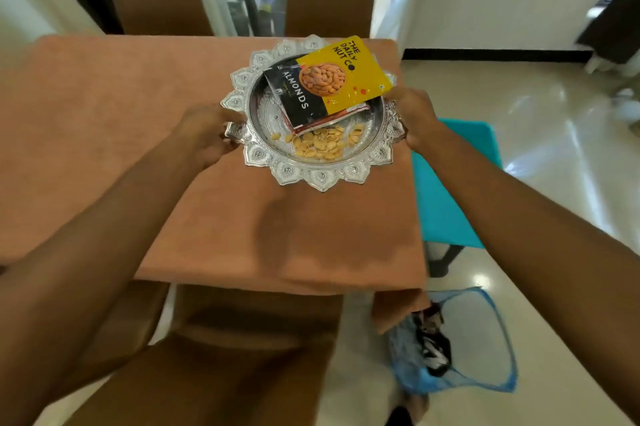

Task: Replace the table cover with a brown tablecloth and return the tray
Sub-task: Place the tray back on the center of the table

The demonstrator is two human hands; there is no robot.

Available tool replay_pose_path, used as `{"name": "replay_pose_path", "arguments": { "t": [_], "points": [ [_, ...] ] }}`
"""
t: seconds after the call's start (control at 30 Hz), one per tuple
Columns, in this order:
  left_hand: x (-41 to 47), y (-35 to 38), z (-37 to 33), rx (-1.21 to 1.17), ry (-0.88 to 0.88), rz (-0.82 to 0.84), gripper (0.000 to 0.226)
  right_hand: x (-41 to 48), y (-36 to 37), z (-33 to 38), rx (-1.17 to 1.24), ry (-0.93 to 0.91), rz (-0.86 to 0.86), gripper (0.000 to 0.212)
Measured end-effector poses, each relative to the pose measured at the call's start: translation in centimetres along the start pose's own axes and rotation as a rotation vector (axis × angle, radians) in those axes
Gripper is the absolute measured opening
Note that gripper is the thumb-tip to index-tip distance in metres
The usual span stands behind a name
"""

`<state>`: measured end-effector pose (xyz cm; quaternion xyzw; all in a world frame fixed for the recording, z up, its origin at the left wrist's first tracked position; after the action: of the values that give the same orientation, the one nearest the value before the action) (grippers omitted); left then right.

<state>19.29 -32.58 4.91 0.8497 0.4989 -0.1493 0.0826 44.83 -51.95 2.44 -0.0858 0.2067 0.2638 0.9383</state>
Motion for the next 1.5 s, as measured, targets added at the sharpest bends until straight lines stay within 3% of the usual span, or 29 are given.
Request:
{"name": "replay_pose_path", "arguments": {
  "t": [0.13,0.23,0.3,0.43,0.53,0.6,1.03,1.5],
  "points": [
    [3.3,-13.5,0.6,0.044,-0.014,-0.028,0.035,-1.7,12.8,-2.2,-0.060,0.021,0.027,0.026],
    [5.3,-23.4,0.7,0.065,-0.003,-0.048,0.034,-3.9,22.6,-3.3,-0.068,0.030,0.076,0.009],
    [5.4,-28.8,-0.1,0.070,-0.008,-0.069,0.034,-5.7,27.9,-3.6,-0.073,0.047,0.079,0.009],
    [5.7,-33.6,-0.9,0.080,-0.023,-0.106,0.034,-8.1,33.1,-3.5,-0.031,0.078,0.057,0.003],
    [6.0,-36.8,-1.6,0.048,-0.020,-0.145,0.034,-9.9,36.6,-2.7,-0.035,0.067,0.054,0.010],
    [6.9,-37.6,-1.8,0.046,-0.021,-0.153,0.034,-9.8,37.7,-2.5,-0.030,0.071,0.038,0.002],
    [17.0,-34.0,-4.5,0.048,-0.031,-0.059,0.020,-2.4,38.7,1.4,0.047,0.045,-0.063,0.004],
    [29.3,-29.3,-4.7,0.087,-0.035,0.072,0.026,7.4,39.2,1.1,0.078,0.077,-0.238,0.005]
  ]
}}
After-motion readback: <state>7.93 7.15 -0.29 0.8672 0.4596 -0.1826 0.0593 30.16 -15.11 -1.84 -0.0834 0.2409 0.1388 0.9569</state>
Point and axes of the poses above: each hand's wrist, its own x-axis towards the middle knuckle, its own y-axis out of the palm, z = x × y, the point moved 1 cm from there along x, towards the middle knuckle, and after that the axes turned 7 degrees about y, right-handed, at the moved point
